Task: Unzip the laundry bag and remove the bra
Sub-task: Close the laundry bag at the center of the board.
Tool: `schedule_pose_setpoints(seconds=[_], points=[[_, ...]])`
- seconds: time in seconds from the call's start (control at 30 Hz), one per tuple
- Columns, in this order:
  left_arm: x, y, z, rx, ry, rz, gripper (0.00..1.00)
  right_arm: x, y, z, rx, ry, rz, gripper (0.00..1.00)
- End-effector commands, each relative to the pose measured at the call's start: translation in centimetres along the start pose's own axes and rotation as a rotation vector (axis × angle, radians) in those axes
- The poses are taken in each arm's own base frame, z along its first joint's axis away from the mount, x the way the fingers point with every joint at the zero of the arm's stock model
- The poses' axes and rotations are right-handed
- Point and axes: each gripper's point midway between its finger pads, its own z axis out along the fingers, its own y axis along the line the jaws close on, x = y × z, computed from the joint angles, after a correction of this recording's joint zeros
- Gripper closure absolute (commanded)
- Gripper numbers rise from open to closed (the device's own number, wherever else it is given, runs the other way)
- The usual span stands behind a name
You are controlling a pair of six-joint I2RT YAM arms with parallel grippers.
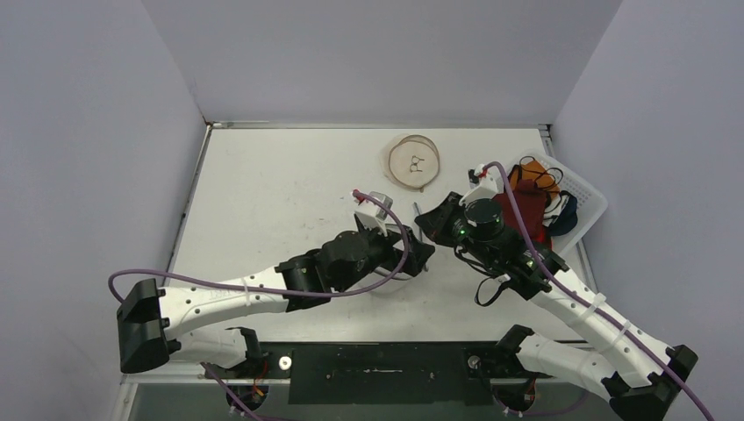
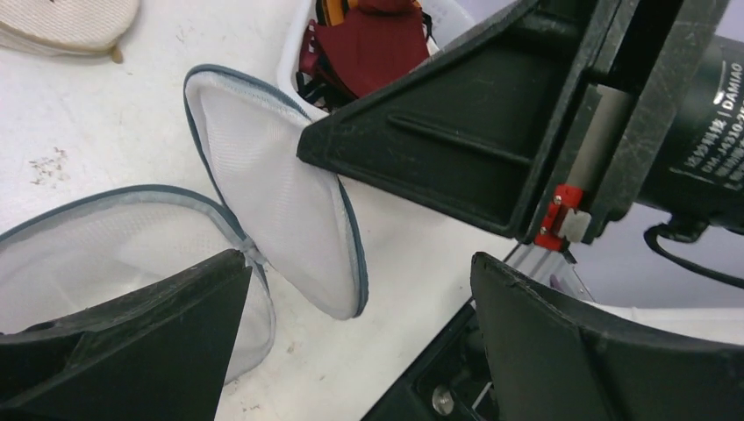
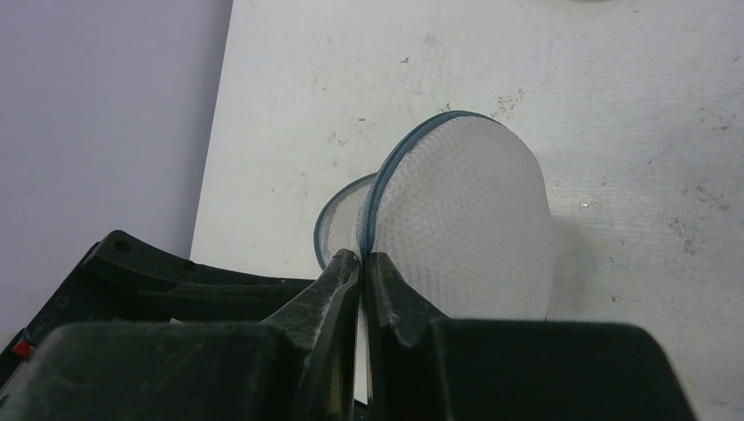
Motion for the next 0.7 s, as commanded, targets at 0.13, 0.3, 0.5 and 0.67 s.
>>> schedule_pose_setpoints(seconds=[0.13,0.3,0.5,0.67], points=[[-2.7,0.5,1.6,-0.119,-0.111,0.050,0.04,-0.5,2.0,-0.1,-0.080,-0.022,0.077,0.95],[-2.1,0.7,2.2,-0.127,-0.101,0.064,0.27,-0.3,2.5,0.0,-0.105,-0.007,0.097,0.95],[-1.6,0.8,2.6,-0.133,-0.093,0.068,0.58,-0.3,3.0,0.0,-0.122,-0.003,0.105,0.95],[-1.5,1.1,2.5,-0.136,-0.097,0.064,0.82,-0.2,3.0,-0.1,-0.124,0.000,0.100,0.93]])
